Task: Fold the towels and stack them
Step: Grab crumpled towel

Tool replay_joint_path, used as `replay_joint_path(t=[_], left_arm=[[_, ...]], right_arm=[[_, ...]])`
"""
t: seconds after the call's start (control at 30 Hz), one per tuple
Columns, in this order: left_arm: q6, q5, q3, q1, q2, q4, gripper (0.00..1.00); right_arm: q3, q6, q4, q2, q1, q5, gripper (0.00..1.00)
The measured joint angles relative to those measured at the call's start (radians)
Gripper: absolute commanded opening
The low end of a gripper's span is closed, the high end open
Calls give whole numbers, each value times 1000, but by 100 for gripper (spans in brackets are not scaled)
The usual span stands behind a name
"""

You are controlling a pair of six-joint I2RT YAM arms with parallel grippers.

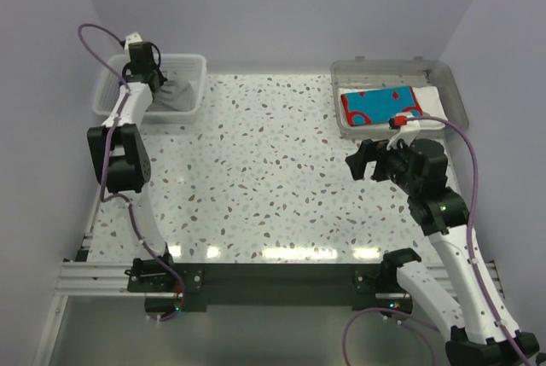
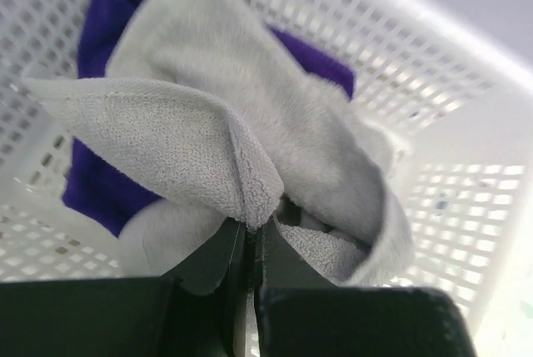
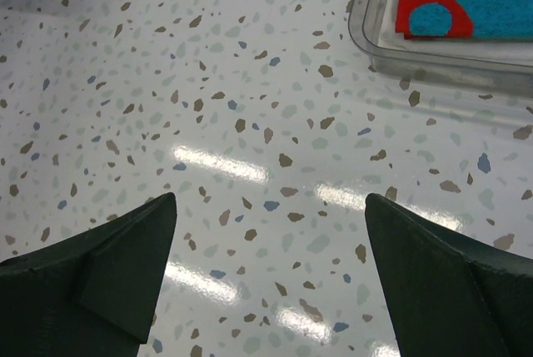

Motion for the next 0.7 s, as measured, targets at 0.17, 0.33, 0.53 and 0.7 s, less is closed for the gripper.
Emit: replay_joint_path(t=[0.17,0.33,0.53,0.7], left_arm=[[20,20,16,0,-140,37,0],[24,83,96,-8,-194,46,0],[70,171,177,-88,-211,-23,0],[97,246,251,-218,-244,-117,0]], right_arm=[[0,-2,0,5,0,-6,99],[0,-1,0,18,0,-26,99],[14,-2,-1,20,0,-27,99],[58,-2,-1,26,0,-37,99]])
